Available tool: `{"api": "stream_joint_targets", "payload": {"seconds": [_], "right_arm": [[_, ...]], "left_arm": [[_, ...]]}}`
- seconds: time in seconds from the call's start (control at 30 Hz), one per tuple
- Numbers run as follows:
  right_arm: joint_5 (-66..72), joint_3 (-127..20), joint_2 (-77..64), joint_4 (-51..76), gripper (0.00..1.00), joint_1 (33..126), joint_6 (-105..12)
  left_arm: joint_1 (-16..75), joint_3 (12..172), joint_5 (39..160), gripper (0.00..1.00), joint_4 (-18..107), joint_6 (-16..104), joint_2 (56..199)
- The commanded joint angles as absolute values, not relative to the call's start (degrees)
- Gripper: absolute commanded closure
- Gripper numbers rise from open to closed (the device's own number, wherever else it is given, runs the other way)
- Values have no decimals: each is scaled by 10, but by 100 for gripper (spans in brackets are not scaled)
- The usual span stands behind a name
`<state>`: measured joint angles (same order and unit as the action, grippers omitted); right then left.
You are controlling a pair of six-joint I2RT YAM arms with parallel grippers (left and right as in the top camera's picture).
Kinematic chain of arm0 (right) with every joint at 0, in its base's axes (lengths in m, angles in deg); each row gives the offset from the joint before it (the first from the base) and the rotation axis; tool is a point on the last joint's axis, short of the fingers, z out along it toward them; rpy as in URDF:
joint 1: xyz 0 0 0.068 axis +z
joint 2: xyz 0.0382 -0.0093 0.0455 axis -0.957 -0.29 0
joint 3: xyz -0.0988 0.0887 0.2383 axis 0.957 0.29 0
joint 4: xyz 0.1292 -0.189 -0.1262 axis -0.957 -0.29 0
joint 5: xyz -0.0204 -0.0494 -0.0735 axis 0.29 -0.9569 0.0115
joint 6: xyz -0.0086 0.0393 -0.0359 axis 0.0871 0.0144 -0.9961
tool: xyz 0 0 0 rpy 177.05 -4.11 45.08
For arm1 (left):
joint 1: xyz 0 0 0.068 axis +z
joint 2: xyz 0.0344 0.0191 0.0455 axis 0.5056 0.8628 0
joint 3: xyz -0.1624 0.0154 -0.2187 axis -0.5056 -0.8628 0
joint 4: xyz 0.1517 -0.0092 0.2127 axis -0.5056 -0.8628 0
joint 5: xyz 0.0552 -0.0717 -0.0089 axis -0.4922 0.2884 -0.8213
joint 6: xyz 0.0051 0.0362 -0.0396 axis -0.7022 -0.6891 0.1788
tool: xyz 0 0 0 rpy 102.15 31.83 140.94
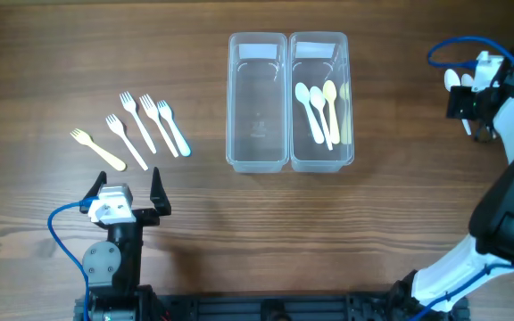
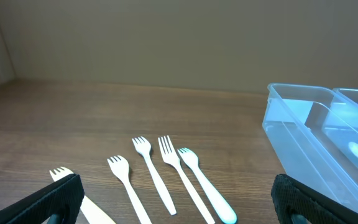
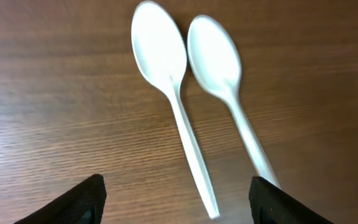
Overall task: Pack container
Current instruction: 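Grasp another white spoon with the right gripper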
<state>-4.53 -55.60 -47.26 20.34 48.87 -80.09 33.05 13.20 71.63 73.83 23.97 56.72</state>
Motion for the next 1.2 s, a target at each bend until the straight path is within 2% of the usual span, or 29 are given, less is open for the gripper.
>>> {"api": "stream_joint_targets", "payload": {"seconds": [0.0, 0.17, 0.5, 0.57, 0.67, 0.73, 0.83, 0.87, 1.17], "right_arm": [[-30, -558, -511, 214, 25, 490, -815], [-30, -558, -541, 230, 20, 481, -814], [-14, -558, -580, 252, 20, 479, -814], [-1, -558, -585, 253, 33, 479, -814], [13, -558, -587, 253, 64, 479, -812], [33, -558, -587, 255, 71, 480, -811], [59, -558, -587, 254, 92, 481, -806], [59, -558, -587, 255, 96, 481, -793], [68, -558, -580, 257, 96, 482, -733]], "left_arm": [[327, 127, 721, 0, 740, 229, 563], [327, 127, 721, 0, 740, 229, 563], [327, 127, 721, 0, 740, 229, 563], [327, 127, 721, 0, 740, 229, 563], [327, 127, 721, 0, 740, 229, 563], [327, 127, 721, 0, 740, 229, 563], [327, 127, 721, 0, 740, 229, 563], [327, 127, 721, 0, 740, 229, 563], [327, 127, 721, 0, 740, 229, 563]]}}
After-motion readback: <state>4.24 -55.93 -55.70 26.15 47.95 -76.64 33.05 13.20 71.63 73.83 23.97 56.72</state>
